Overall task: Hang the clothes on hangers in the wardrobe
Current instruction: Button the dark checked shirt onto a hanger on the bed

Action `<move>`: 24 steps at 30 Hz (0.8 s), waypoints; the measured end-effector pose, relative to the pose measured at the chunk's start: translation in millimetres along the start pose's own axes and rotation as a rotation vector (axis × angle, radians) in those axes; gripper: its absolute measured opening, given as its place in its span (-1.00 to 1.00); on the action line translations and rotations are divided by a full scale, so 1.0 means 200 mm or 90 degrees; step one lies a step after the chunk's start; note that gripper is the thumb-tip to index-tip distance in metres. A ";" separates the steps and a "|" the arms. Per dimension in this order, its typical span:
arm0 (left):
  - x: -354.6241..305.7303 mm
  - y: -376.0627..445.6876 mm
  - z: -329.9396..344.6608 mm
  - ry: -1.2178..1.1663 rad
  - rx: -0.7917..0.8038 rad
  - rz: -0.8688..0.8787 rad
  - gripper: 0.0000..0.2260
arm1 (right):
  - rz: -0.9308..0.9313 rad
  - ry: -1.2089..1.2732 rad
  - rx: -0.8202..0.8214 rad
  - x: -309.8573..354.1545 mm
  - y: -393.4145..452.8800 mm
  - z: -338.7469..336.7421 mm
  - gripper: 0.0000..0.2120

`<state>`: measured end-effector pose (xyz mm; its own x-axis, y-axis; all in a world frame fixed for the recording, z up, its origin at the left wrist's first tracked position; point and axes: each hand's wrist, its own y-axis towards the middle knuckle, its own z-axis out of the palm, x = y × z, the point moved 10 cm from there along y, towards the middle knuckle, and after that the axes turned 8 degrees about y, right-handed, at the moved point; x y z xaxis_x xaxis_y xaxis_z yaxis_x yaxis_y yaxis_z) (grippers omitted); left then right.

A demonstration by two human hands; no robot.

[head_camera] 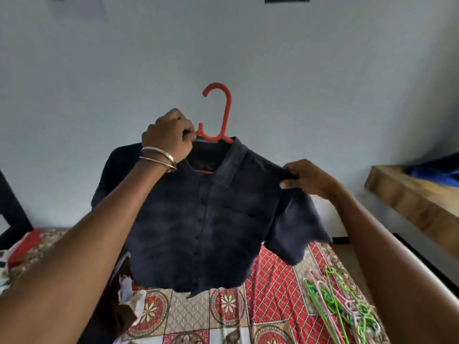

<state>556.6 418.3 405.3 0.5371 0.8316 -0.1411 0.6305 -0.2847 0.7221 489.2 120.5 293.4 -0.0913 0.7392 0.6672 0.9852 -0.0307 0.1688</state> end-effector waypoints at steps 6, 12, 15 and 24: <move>-0.11 -0.04 -0.23 0.030 -0.026 0.032 -0.90 | 0.070 -0.312 0.136 0.08 -0.07 -0.03 -0.88; 0.02 -0.05 -0.26 -0.084 -0.028 -0.075 -0.87 | 0.050 -0.322 -0.108 0.27 -0.09 -0.23 -0.52; -0.01 -0.06 -0.23 -0.125 -0.008 -0.086 -0.89 | -0.132 0.033 -0.227 0.59 -0.12 -0.25 -0.64; -0.05 0.06 -0.27 -0.234 -0.015 -0.027 -0.95 | -0.088 0.144 -0.181 0.76 -0.13 -0.18 -0.62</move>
<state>528.6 432.9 452.3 0.6794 0.6139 -0.4019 0.6456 -0.2400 0.7250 444.9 209.2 415.3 -0.2818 0.5837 0.7615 0.8848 -0.1489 0.4416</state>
